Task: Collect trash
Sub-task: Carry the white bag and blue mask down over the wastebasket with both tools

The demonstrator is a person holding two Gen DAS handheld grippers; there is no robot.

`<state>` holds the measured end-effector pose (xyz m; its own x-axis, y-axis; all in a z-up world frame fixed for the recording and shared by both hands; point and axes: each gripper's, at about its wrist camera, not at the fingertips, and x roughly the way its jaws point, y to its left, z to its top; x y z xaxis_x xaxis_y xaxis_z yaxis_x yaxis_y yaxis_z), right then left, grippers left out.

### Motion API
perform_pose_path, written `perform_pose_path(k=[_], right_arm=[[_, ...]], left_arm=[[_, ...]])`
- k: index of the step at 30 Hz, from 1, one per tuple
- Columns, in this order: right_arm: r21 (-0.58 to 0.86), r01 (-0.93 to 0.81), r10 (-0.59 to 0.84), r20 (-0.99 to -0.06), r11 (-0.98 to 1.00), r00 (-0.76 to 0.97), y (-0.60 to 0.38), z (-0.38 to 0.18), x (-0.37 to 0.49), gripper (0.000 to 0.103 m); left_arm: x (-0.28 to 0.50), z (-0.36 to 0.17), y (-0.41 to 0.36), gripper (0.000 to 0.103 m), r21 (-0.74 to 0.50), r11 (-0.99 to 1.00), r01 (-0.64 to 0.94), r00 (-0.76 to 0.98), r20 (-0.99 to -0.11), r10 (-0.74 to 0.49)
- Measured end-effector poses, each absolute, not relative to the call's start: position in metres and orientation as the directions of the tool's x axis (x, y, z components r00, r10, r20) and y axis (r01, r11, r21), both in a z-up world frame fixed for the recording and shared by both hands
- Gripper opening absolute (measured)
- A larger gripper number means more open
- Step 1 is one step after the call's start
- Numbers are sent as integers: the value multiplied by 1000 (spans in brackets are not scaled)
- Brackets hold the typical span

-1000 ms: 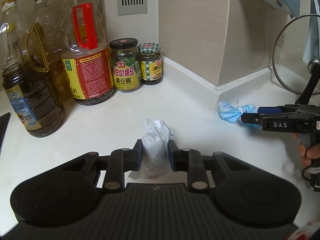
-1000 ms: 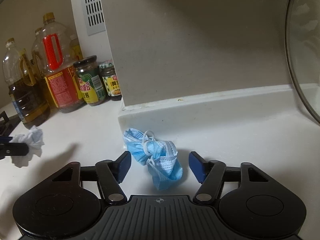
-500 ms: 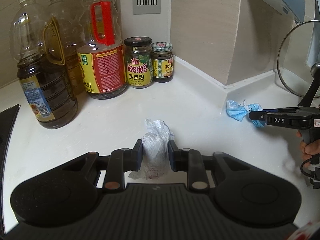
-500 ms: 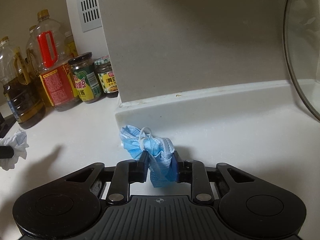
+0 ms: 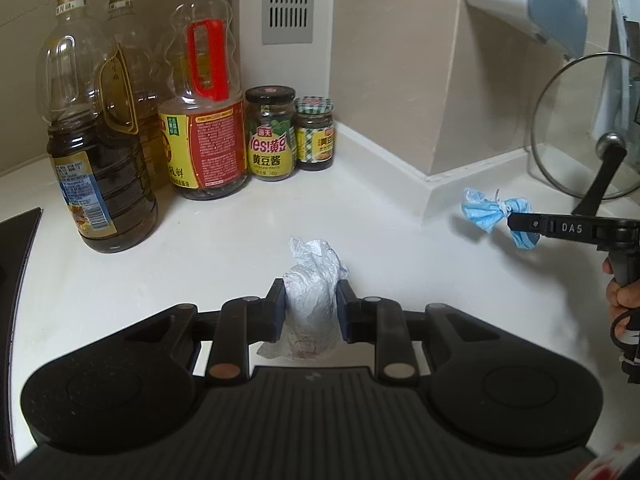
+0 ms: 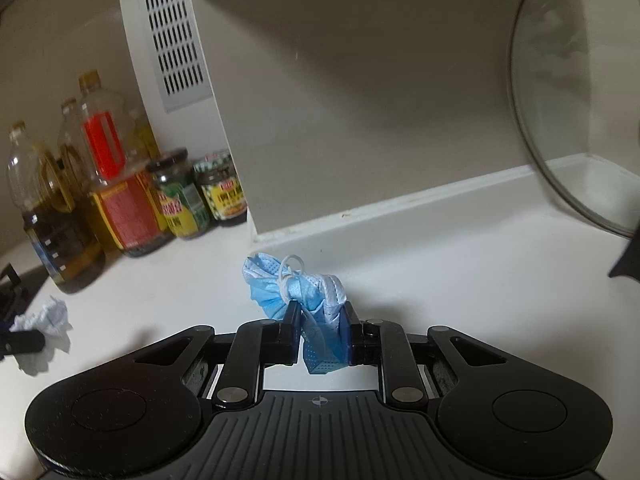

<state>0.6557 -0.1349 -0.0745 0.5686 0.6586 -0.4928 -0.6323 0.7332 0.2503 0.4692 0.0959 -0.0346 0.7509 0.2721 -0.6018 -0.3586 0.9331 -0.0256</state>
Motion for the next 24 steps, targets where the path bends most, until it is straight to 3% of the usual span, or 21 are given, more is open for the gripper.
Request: perform_pose_path(k=[24], right_arm=[[397,-525,658,-418,753,627,-187,-12,460,20]], left_arm=[[352,-15,79,24,-71,981,-183,806,-581,108]])
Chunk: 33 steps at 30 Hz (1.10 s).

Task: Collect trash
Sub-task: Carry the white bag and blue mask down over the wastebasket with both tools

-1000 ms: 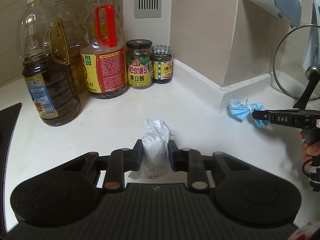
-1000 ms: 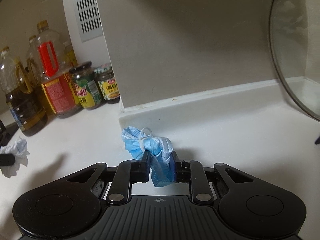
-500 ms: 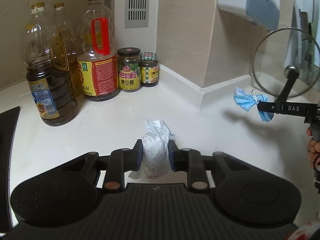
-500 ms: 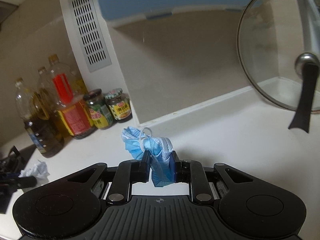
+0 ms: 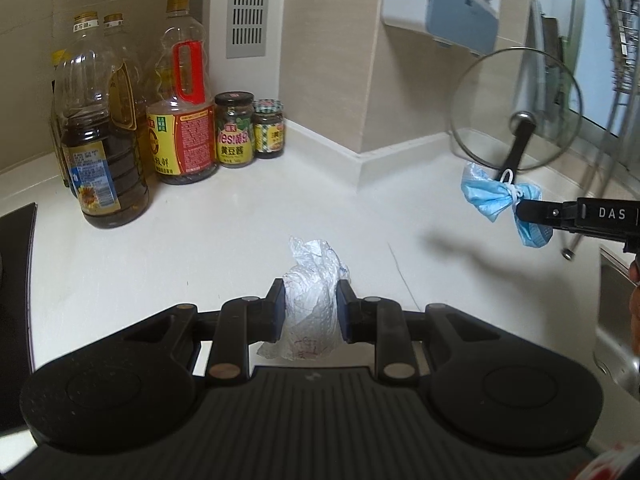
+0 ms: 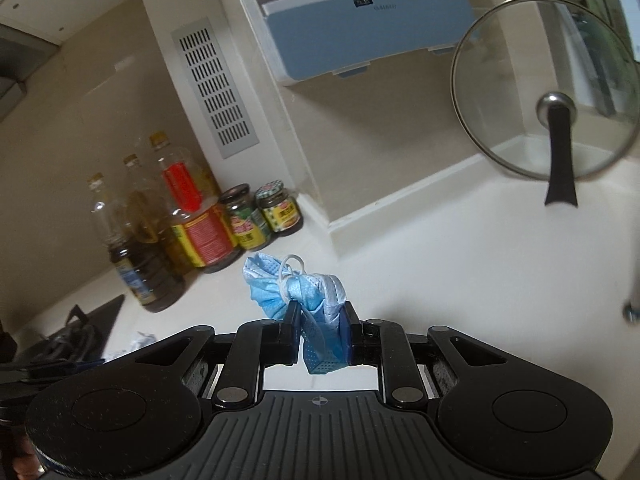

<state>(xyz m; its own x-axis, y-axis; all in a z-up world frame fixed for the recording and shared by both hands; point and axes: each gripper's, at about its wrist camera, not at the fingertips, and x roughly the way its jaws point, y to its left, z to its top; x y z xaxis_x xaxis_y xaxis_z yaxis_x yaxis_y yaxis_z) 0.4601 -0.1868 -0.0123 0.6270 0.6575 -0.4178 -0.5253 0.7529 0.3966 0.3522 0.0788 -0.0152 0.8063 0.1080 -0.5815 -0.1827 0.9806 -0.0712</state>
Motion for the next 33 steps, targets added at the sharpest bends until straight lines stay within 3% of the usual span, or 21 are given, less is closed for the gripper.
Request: perform_pose_path(k=[17,33], right_arm=[[416,-478,632,-460,774,624,-180,-23,313,20],[397,-487,627,-533,778,568,-158,-44,272,20]], left_arm=[[249,-16,68,24,-102,993,-53,808,-589,-18],[215,-28,65,24,-134,989,-65,789,-613,-31]])
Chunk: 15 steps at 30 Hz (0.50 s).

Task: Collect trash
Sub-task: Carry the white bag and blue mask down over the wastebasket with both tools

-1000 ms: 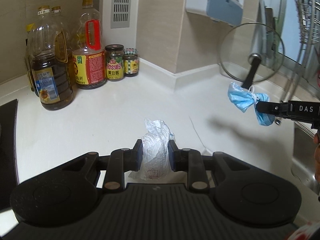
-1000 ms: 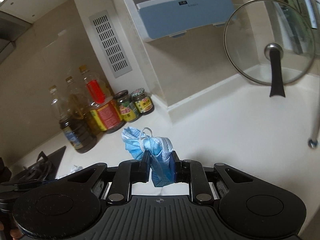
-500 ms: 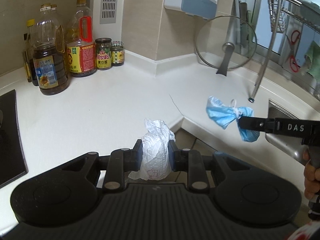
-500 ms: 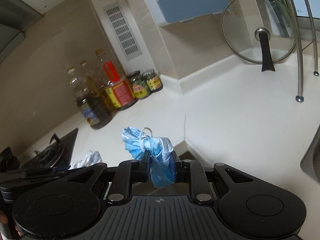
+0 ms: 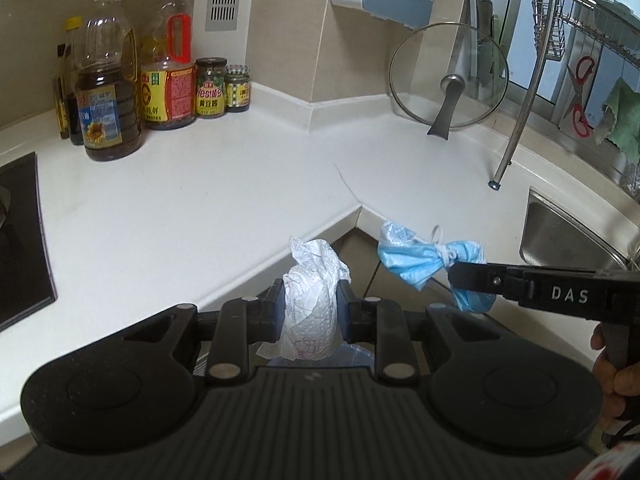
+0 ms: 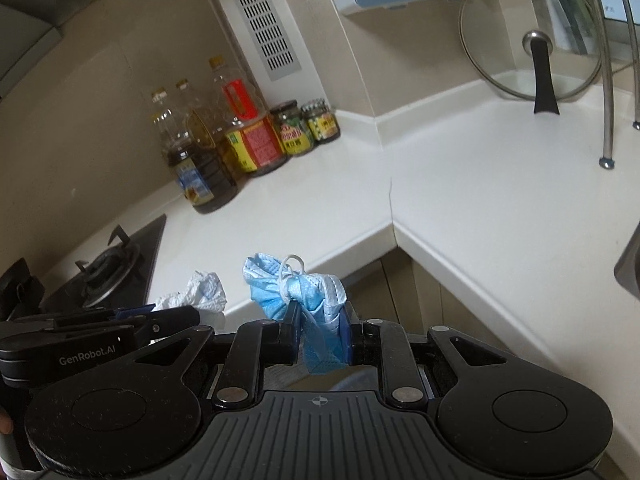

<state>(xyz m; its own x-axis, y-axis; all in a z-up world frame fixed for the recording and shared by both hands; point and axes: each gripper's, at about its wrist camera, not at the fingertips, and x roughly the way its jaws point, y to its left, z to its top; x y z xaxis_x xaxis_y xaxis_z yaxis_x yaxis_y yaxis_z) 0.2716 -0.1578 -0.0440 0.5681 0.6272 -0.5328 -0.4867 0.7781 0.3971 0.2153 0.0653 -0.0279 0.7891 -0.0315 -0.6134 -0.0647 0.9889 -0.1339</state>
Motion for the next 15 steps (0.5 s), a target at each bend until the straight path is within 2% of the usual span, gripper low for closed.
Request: perform_pose_path(k=[15], right_arm=[[338,-476,571,-633,812,523,-169,-84,271,20]], left_arm=[[218,-69,39,24,-153,981,-121,706,-708,-24]])
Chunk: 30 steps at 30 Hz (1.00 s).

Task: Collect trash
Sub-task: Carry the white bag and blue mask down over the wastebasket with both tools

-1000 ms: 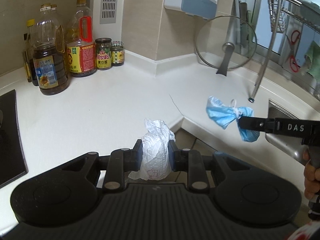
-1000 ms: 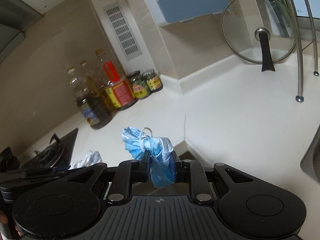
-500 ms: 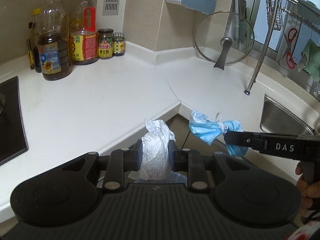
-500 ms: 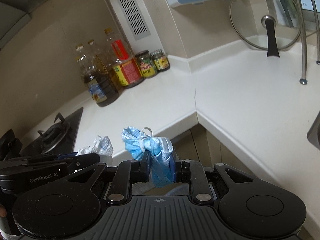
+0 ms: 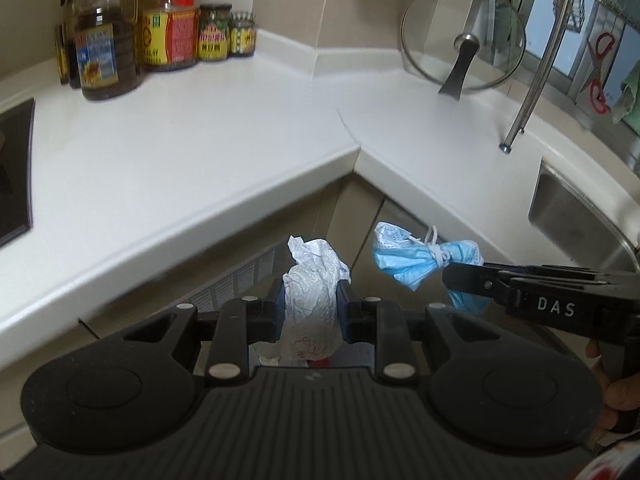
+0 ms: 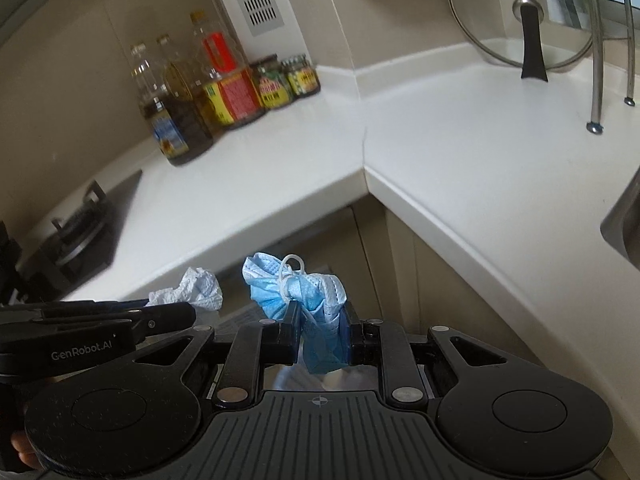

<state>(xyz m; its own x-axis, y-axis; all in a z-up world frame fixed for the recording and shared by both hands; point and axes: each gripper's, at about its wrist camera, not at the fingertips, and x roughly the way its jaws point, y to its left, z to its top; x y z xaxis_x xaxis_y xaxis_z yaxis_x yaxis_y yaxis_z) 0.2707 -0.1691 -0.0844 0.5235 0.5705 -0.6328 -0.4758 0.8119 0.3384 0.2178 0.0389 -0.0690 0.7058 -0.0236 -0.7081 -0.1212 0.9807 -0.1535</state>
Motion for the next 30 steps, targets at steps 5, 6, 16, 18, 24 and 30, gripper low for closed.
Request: perform_pose_path(k=[5,6,16,18,24,30], right_arm=[[308,-482,548,-665,820,507,-168,-108,268,20],[304,-484,545,-670,821,504,-169,-112,268,20],[271,-482,506,-724,834,469,-168,-153,269,20],[262,-477,493,-738,839,461,-167,-163,270,20],[252,-456,459,-779,854,427,-166,-196,275,20],[291,-392,444,-807,873,389,-169,-229,286,20]], left_arm=[[217,-92,30,24,-162,976,-145,661,-750,-26],[218,-97,29,24,-160,976,-149,652,-758,-25],[221,-136,19,24,-158,971,-177,586,-810,-25],[223,-145,19,24,-159,970,-186,572,-820,-25],[227,-172,20,24,-168,963,-211,538,-843,-29],[235,-198,24,24,-175,959,-224,512,-858,-37]])
